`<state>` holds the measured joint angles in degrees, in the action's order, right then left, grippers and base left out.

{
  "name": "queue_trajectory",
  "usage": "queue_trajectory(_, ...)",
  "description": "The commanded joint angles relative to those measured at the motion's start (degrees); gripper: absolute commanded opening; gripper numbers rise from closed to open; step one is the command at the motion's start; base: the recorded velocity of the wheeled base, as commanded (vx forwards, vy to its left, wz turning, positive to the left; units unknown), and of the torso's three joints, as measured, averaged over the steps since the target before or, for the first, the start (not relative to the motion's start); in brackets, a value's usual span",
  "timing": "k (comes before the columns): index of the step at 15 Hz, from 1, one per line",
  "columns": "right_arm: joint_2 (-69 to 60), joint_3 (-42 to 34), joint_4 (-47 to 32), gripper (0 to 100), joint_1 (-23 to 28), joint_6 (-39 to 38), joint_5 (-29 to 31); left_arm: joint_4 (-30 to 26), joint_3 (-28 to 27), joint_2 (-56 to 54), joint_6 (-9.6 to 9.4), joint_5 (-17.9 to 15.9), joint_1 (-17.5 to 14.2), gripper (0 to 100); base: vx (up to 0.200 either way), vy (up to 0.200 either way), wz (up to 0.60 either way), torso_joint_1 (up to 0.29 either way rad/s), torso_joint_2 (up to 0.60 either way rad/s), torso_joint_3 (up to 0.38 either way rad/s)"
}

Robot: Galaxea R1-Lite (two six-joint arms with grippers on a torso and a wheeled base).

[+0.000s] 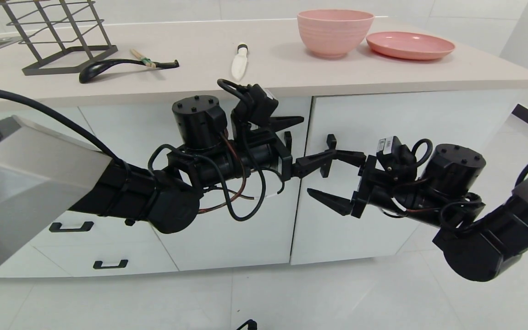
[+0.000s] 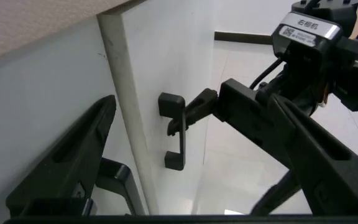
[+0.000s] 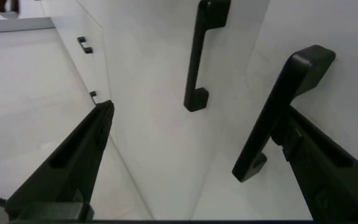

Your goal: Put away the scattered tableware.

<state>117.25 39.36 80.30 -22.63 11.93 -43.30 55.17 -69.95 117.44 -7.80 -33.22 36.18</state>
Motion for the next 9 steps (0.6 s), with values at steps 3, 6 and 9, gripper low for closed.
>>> queue_trajectory(3, -0.4, -1.9, -0.3, 100, 0.0, 0.1, -4.7, 0.1, -0.1, 0.2, -0.02, -0.1, 0.6, 100, 0.000, 0.000, 0.00, 0.000, 0.00, 0.000)
queue_trajectory(6, -3.8, -10.3, -0.7, 100, 0.5, 1.9, -6.8, 0.8, -0.5, 0.9, -0.02, 0.0, 0.6, 100, 0.000, 0.000, 0.00, 0.000, 0.00, 0.000)
queue_trajectory(9, -7.4, -16.4, -0.7, 100, 0.5, 2.7, -6.9, 0.9, -1.7, 1.2, -0.02, -1.0, 3.0, 100, 0.000, 0.000, 0.00, 0.000, 0.00, 0.000)
